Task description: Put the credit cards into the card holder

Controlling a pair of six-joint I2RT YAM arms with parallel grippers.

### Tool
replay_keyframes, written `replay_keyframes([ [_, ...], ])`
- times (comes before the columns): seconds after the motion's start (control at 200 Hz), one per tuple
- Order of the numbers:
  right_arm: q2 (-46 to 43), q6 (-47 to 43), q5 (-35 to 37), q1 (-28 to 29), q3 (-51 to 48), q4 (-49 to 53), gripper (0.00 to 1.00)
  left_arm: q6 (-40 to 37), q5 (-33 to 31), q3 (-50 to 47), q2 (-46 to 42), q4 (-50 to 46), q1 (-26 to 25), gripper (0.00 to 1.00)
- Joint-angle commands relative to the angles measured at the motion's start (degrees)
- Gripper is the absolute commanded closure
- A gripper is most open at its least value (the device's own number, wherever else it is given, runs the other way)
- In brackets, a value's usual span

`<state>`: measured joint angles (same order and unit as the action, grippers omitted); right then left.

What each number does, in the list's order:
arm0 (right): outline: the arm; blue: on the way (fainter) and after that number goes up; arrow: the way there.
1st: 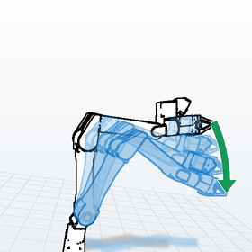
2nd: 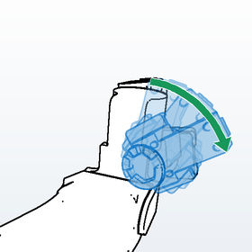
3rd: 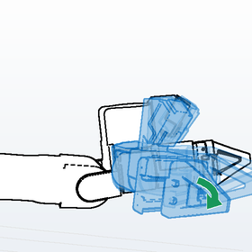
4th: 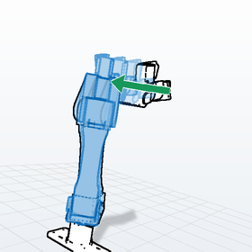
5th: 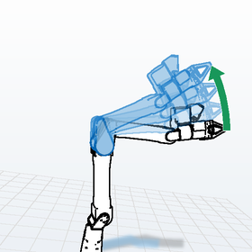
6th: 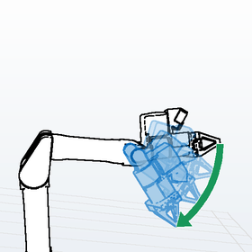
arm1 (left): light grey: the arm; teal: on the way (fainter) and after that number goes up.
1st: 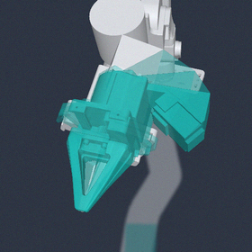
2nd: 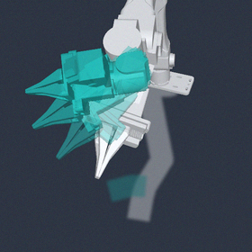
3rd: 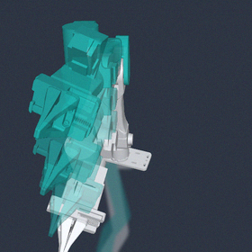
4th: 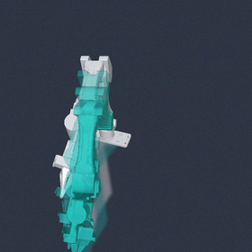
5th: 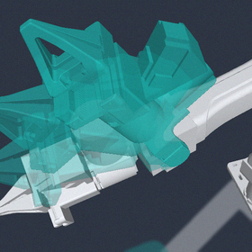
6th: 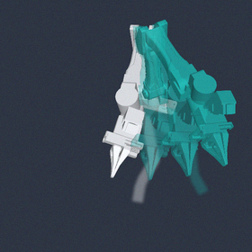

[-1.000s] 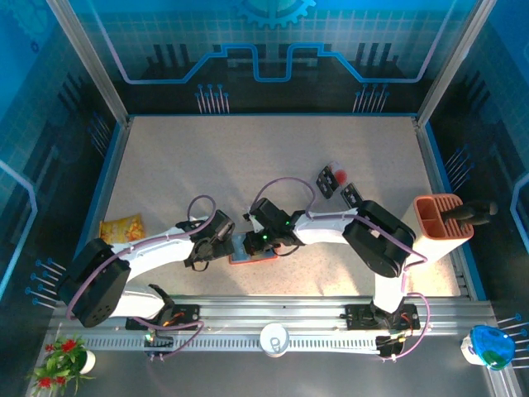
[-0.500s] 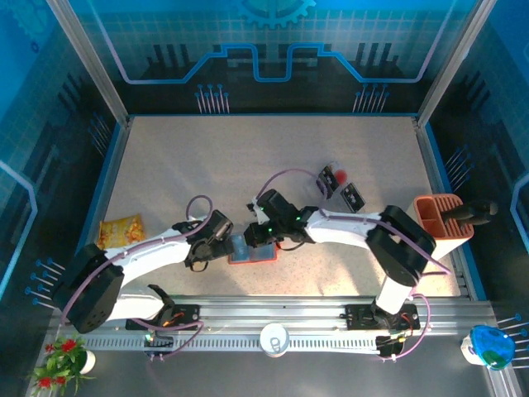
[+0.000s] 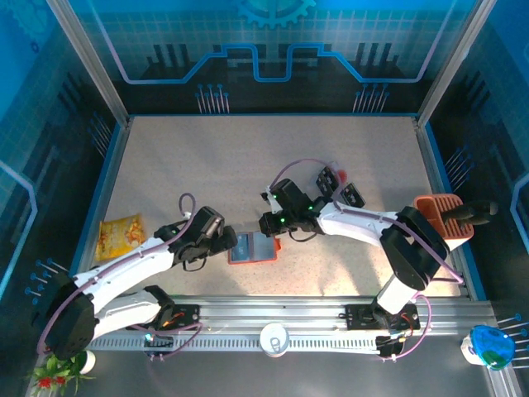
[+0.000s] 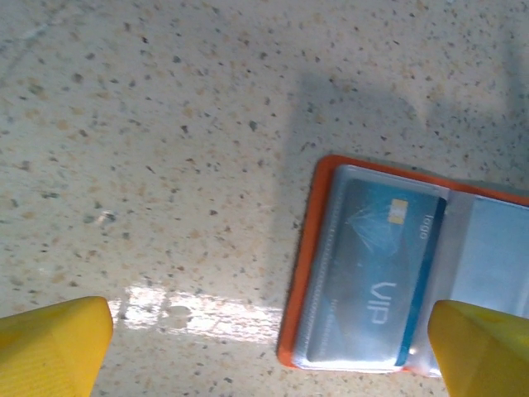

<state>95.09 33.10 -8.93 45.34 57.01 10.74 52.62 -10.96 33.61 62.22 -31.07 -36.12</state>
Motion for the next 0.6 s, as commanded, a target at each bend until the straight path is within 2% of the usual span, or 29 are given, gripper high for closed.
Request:
replay_keyframes([
  [0.0, 1.8, -3.0, 1.9, -0.3, 1.8, 3.2, 0.94, 1.7, 2.4, 1.5, 2.0, 2.0, -1.6, 0.01],
  [0.28, 4.3, -3.5, 1.6, -0.7, 1.4, 2.7, 0.97, 2.2, 0.3, 5.4, 10.6, 3.5, -6.7, 0.01],
  [0.595, 6.7, -3.1, 1.4, -1.0, 0.1, 1.2, 0.99, 1.3, -0.3, 8.1, 16.4, 4.4, -8.5, 0.01],
])
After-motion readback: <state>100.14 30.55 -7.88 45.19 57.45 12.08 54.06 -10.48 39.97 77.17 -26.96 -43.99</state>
